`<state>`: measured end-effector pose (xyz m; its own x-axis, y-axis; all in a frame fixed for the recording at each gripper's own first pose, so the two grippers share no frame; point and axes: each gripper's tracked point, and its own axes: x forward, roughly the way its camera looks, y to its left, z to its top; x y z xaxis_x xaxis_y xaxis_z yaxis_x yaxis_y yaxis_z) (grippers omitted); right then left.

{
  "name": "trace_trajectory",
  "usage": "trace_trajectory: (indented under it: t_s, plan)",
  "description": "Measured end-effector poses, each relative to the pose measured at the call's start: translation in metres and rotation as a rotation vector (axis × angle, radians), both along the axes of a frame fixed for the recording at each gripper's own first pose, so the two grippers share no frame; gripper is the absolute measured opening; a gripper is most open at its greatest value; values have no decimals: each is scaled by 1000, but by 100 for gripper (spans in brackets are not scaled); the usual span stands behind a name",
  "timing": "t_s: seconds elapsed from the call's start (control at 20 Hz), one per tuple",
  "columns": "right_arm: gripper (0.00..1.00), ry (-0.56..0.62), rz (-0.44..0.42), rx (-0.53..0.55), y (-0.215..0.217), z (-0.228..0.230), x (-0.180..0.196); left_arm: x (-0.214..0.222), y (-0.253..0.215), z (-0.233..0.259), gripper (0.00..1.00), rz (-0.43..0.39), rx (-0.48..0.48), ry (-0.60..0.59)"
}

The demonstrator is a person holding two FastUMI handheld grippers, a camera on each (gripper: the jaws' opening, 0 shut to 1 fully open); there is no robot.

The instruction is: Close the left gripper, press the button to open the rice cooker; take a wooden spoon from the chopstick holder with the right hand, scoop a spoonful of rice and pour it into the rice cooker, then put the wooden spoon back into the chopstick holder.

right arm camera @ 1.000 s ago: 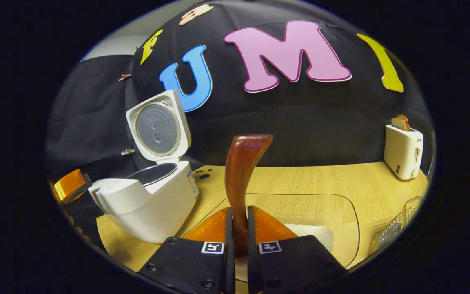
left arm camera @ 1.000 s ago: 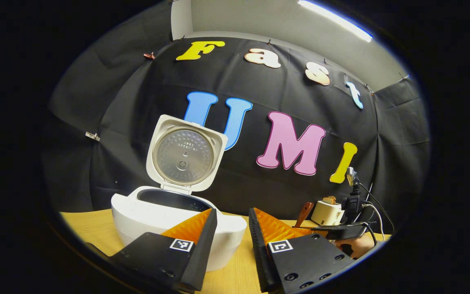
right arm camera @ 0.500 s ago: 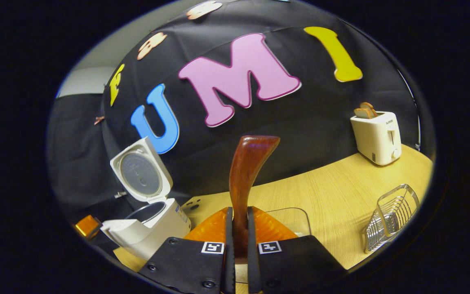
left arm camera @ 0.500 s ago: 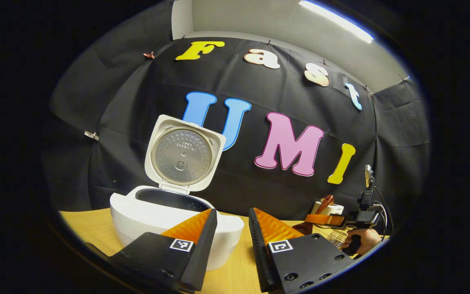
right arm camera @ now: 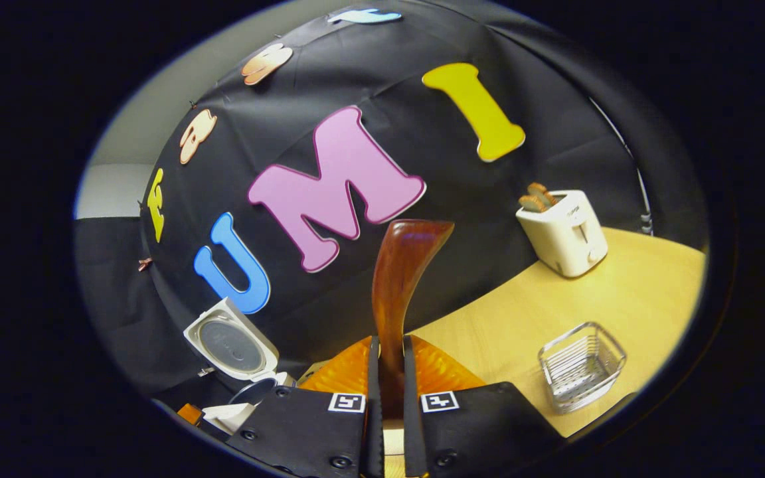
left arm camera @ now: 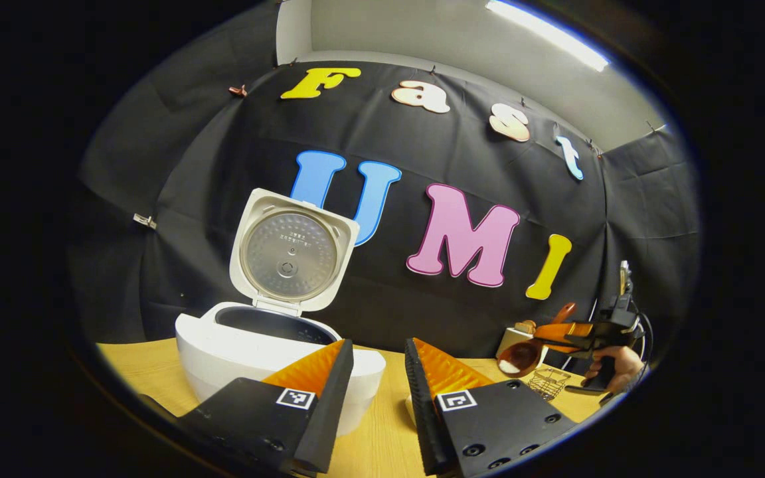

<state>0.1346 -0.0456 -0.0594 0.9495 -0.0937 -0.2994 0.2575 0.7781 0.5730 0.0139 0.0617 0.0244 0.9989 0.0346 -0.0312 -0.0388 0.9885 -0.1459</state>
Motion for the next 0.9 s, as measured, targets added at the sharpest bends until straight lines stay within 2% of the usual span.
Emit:
trace_trajectory:
  t_s: [0.15, 0.55, 0.9]
  plan:
    - [16, -39, -23, 8, -5, 34, -22, -2, -6, 0, 52, -12, -7, 12]
    - [16, -124, -39, -23, 27, 96, -61, -10, -9, 5, 52, -22, -13, 13]
    - [16, -152, -14, 11, 83, 124, -62, -14, 7, 8, 52, -11, -26, 21]
